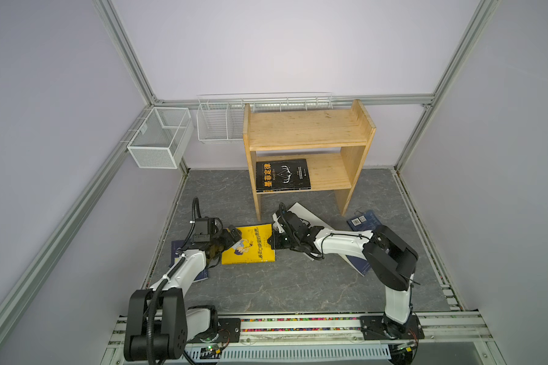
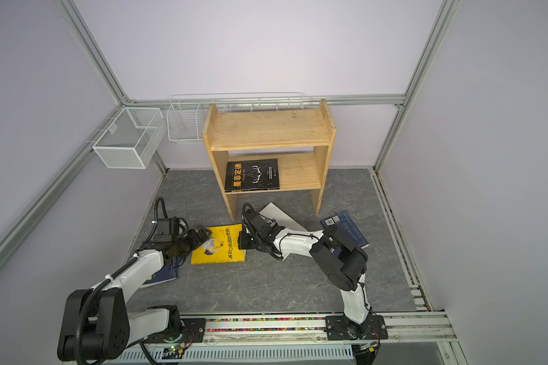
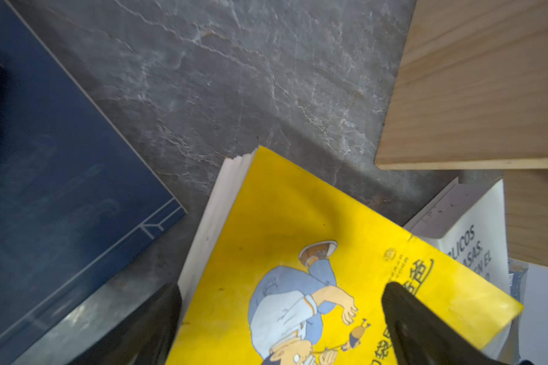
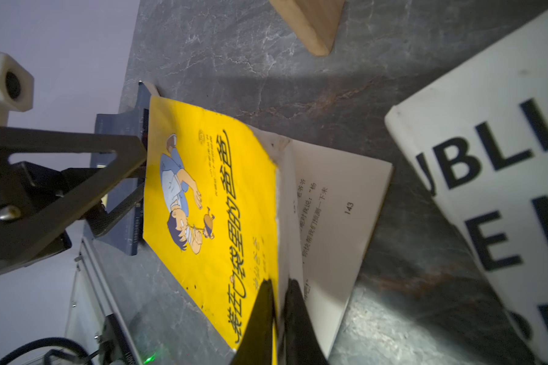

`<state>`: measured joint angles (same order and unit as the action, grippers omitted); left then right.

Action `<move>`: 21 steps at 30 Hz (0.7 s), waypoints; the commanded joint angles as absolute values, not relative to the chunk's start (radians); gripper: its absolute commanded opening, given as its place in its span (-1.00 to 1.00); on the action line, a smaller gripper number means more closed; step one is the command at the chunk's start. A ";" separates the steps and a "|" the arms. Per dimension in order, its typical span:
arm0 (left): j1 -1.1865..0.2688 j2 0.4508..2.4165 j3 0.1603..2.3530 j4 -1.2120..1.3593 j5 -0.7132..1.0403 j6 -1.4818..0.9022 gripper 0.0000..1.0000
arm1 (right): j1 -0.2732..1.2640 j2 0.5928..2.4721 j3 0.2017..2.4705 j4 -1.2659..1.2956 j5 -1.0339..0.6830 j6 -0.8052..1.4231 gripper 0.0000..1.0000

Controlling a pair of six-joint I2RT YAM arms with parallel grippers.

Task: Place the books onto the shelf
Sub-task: 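Lift the yellow book's edge with the right gripper toward the left gripper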

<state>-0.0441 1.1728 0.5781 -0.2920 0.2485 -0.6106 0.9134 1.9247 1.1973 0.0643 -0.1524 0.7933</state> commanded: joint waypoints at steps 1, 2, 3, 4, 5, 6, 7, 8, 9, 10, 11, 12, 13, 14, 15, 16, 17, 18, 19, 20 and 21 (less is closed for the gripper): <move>-0.057 1.050 0.656 -0.461 0.171 -0.654 0.99 | 0.893 1.820 1.209 0.144 -0.235 0.909 -0.87; -0.057 1.019 0.659 -0.486 0.141 -0.656 0.99 | 0.887 1.809 1.209 0.137 -0.235 0.921 -0.87; -0.054 0.982 0.657 -0.504 0.131 -0.656 0.99 | 0.881 1.798 1.207 0.133 -0.235 0.935 -0.87; -0.052 0.953 0.659 -0.532 0.141 -0.662 0.99 | 0.873 1.789 1.206 0.135 -0.238 0.955 -0.87; -0.051 0.936 0.662 -0.558 0.160 -0.664 0.99 | 0.866 1.786 1.203 0.141 -0.245 0.972 -0.87; -0.051 0.919 0.664 -0.584 0.190 -0.661 0.99 | 0.860 1.784 1.205 0.150 -0.254 0.990 -0.87; -0.051 0.899 0.663 -0.608 0.212 -0.664 0.99 | 0.856 1.784 1.208 0.158 -0.261 1.004 -0.87; -0.051 0.882 0.660 -0.624 0.228 -0.672 0.99 | 0.853 1.786 1.211 0.162 -0.265 1.010 -0.87; -0.051 0.856 0.650 -0.632 0.240 -0.677 0.99 | 0.850 1.788 1.212 0.168 -0.269 1.017 -0.87; -0.051 0.832 0.635 -0.633 0.251 -0.693 0.99 | 0.847 1.792 1.216 0.167 -0.268 1.020 -0.87; -0.051 0.815 0.616 -0.626 0.272 -0.714 0.99 | 0.844 1.793 1.218 0.169 -0.268 1.027 -0.87; -0.051 0.802 0.586 -0.600 0.320 -0.747 0.99 | 0.840 1.796 1.217 0.179 -0.271 1.036 -0.87; -0.051 0.798 0.547 -0.562 0.373 -0.795 0.99 | 0.836 1.796 1.214 0.190 -0.273 1.046 -0.87; -0.051 0.798 0.505 -0.512 0.416 -0.842 0.99 | 0.835 1.796 1.212 0.198 -0.275 1.052 -0.87; -0.051 0.798 0.453 -0.433 0.466 -0.895 0.99 | 0.833 1.796 1.212 0.202 -0.279 1.056 -0.87; -0.051 0.798 0.396 -0.339 0.498 -0.960 0.99 | 0.834 1.798 1.217 0.202 -0.281 1.057 -0.87; -0.051 0.795 0.348 -0.243 0.512 -1.011 0.99 | 0.834 1.798 1.219 0.203 -0.281 1.058 -0.87; -0.051 0.798 0.303 -0.148 0.519 -1.071 0.99 | 0.832 1.798 1.218 0.205 -0.282 1.062 -0.87; -0.051 0.803 0.271 -0.081 0.515 -1.126 0.99 | 0.832 1.798 1.217 0.208 -0.284 1.066 -0.87; -0.052 0.811 0.255 -0.035 0.515 -1.153 0.99 | 0.832 1.799 1.217 0.211 -0.284 1.070 -0.87; -0.052 0.814 0.245 0.005 0.508 -1.173 0.99 | 0.832 1.799 1.217 0.214 -0.287 1.071 -0.86</move>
